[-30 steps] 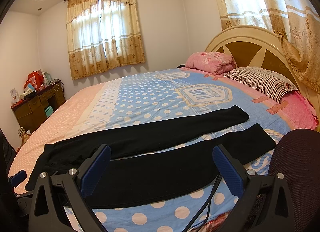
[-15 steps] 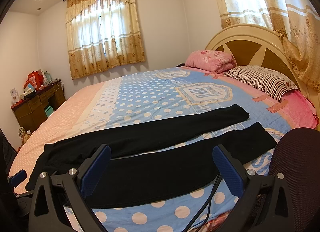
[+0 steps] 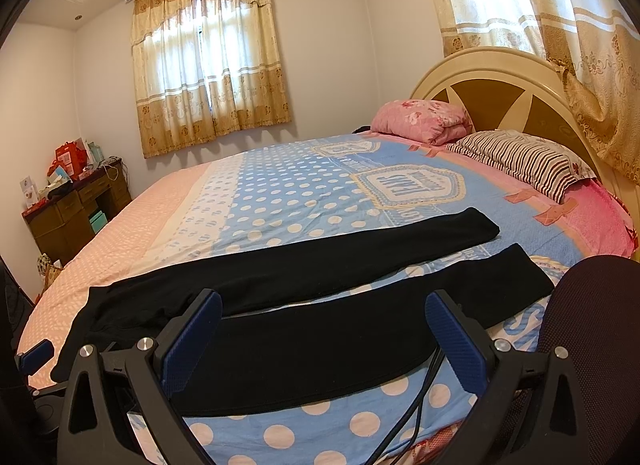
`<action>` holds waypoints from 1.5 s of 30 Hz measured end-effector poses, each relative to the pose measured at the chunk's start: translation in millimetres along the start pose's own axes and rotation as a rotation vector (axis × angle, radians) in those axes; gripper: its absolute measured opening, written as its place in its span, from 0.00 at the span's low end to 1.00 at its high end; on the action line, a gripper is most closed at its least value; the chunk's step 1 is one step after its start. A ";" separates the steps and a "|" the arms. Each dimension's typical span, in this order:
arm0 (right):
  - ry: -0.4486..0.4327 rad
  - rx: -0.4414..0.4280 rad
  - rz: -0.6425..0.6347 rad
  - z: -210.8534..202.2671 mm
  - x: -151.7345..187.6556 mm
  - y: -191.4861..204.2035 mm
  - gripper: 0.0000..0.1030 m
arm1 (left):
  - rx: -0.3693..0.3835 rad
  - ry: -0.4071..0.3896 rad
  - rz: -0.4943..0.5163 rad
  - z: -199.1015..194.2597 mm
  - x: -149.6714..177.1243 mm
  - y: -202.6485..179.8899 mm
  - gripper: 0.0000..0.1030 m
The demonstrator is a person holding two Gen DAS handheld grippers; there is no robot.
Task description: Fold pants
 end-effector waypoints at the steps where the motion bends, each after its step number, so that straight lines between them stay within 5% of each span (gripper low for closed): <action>1: 0.001 0.000 0.000 0.2 -0.4 0.0 0.99 | 0.001 0.002 -0.001 0.5 0.3 0.6 0.98; 27: 0.110 0.001 -0.059 44.0 13.1 1.1 0.99 | 0.050 0.115 0.040 48.6 9.1 10.0 0.98; 35: 0.232 -0.085 -0.244 120.4 -6.6 22.3 0.99 | 0.022 0.140 -0.083 101.9 -33.7 92.3 0.98; 41: 0.361 -0.296 -0.337 220.4 -33.0 71.1 0.97 | -0.021 0.183 -0.098 154.6 -64.2 103.1 0.98; 45: 0.466 -0.334 -0.416 286.8 -33.4 101.7 0.75 | -0.026 0.239 -0.124 177.6 -58.7 106.0 0.97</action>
Point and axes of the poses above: each gripper's, at about its wrist camera, not at the fingertips, and z roughly the way its jaws point, y to its left, x to its underside, the point moved 4 cm from there along z, roughly the way its jaws point, and after that the axes turned 3 degrees about -x, right-handed, at the moved point
